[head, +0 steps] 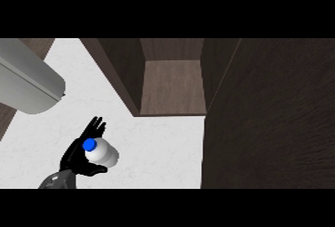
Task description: Pick up the bottled water, place it into the cabinet and close the cabinet
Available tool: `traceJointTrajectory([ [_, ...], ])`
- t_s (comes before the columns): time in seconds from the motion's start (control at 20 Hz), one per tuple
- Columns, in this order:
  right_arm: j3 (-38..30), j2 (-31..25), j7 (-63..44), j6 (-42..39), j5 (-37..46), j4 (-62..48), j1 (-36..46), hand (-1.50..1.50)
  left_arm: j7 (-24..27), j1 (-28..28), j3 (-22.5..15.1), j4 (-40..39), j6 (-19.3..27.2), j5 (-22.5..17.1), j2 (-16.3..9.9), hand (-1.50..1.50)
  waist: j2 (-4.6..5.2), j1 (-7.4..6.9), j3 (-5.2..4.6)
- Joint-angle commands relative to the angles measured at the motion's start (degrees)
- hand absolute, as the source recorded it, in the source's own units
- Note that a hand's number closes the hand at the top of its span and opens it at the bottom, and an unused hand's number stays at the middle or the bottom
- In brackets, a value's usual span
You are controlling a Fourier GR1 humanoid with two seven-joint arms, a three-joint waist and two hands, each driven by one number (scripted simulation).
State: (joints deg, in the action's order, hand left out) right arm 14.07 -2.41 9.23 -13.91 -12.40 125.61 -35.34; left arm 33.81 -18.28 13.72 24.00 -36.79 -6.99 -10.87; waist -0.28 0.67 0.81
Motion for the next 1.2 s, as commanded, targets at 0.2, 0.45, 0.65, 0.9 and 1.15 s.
traceJointTrajectory([
  [0.2, 2.8, 0.3, 2.2, -0.5, 2.3, -0.7, -2.8, -1.5, 3.9, 0.2, -4.1, -0.1, -5.7, 1.7, 5.7, 1.5, 0.36, 0.63, -0.94],
  [0.45, -0.1, -0.2, 2.0, 0.0, 0.6, -0.9, -1.8, -1.5, 4.3, 1.4, -5.3, 1.4, -7.5, 1.7, 5.0, 1.5, 0.28, 0.0, -0.87],
  [0.65, 5.0, 2.3, -0.3, 3.2, 4.5, 0.3, -0.1, -1.5, 1.5, -1.3, -3.9, 0.1, -9.3, -0.4, 2.7, 1.5, 0.36, -0.01, -0.9],
  [0.9, -1.4, -2.1, 1.5, -0.7, -1.6, 0.4, -2.6, -1.5, 4.0, 0.0, -5.0, 3.2, -5.1, 0.2, 4.9, 1.5, 0.28, -0.02, -0.85],
  [1.15, -1.1, 0.2, 4.6, -0.2, 0.6, -6.9, 2.3, -1.5, 5.3, 0.3, 2.9, 2.9, 3.1, -6.4, 2.4, 1.5, 0.42, -0.67, -0.83],
])
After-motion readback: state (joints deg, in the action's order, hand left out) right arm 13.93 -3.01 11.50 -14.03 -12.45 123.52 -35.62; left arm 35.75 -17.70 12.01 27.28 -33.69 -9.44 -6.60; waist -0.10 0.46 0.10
